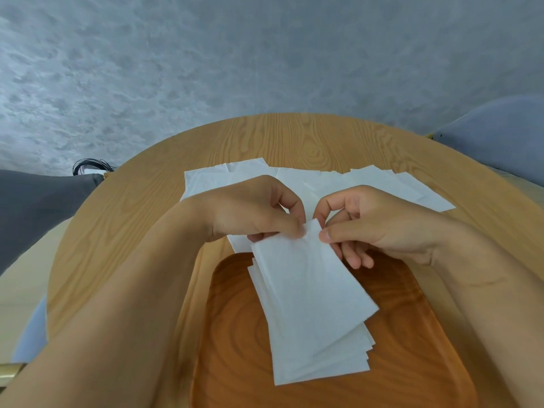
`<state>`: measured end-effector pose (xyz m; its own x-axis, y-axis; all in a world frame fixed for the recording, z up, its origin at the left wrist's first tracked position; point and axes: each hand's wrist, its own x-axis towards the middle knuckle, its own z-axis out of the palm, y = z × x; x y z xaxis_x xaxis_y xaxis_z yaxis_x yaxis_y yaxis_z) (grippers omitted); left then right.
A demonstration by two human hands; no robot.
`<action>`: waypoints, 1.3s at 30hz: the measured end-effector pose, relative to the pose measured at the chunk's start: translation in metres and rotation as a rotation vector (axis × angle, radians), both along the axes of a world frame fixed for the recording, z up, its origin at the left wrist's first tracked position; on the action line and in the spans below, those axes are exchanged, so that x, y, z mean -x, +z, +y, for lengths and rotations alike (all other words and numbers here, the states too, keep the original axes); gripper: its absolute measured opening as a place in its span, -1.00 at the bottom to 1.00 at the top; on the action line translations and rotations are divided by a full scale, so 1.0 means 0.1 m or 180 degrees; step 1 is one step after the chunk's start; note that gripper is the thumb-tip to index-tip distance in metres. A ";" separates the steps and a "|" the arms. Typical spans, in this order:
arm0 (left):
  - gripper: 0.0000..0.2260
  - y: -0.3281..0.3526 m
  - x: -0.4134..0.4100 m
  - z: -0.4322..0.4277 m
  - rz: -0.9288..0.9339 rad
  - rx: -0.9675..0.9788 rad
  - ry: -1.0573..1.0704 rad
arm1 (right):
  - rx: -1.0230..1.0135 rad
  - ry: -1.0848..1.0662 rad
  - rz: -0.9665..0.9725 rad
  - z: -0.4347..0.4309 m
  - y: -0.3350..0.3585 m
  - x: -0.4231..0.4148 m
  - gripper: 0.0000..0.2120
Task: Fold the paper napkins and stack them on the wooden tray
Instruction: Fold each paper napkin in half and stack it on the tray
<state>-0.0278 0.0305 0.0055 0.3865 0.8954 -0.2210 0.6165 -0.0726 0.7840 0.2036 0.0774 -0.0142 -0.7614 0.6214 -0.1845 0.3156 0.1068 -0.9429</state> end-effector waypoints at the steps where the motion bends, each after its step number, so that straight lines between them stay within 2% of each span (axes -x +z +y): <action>1: -0.82 0.00 0.00 0.00 0.0009 0.0065 -0.0059 | -0.0016 0.0028 -0.0036 0.01 0.00 -0.01 -0.96; 4: -0.79 -0.02 -0.01 0.01 0.0019 0.0149 -0.0150 | -0.0002 0.0169 -0.0167 0.02 0.00 -0.02 -0.93; 11: -0.91 -0.07 0.00 0.07 0.0157 0.0119 -0.0096 | -0.0096 0.0092 -0.0270 0.07 -0.02 -0.03 -0.85; 13: -0.88 -0.11 -0.02 0.11 0.0250 -0.0282 0.0094 | -0.0369 -0.0265 -0.0277 0.10 -0.02 -0.05 -0.84; 15: -0.90 -0.16 -0.03 0.15 0.0239 -0.0771 0.0355 | -0.0877 -0.0910 -0.0298 0.16 -0.07 -0.07 -0.85; 18: -0.94 -0.23 -0.02 0.20 0.0202 -0.1128 0.0581 | -0.1599 -0.1954 -0.0381 0.28 -0.19 -0.11 -0.85; 20: -0.94 -0.28 -0.02 0.23 0.0250 -0.1209 0.0695 | -0.1910 -0.2201 -0.0758 0.34 -0.24 -0.15 -0.75; 23: -0.93 -0.33 -0.04 0.26 0.0276 -0.1245 0.0849 | -0.2011 -0.2091 -0.1423 0.37 -0.28 -0.17 -0.45; 29: -0.91 -0.38 -0.04 0.27 0.0304 -0.1190 0.0895 | -0.1927 -0.1913 -0.1510 0.31 -0.25 -0.13 -0.30; 32: -0.90 -0.38 -0.04 0.28 0.0321 -0.1173 0.0870 | -0.2040 -0.1645 -0.1678 0.27 -0.23 -0.10 -0.39; 37: -0.90 -0.39 -0.03 0.29 0.0313 -0.1209 0.0863 | -0.2255 -0.1753 -0.1534 0.28 -0.21 -0.13 -0.87; 39: -0.90 -0.40 -0.04 0.30 0.0311 -0.1228 0.0855 | -0.2324 -0.1801 -0.1615 0.29 -0.20 -0.15 -0.91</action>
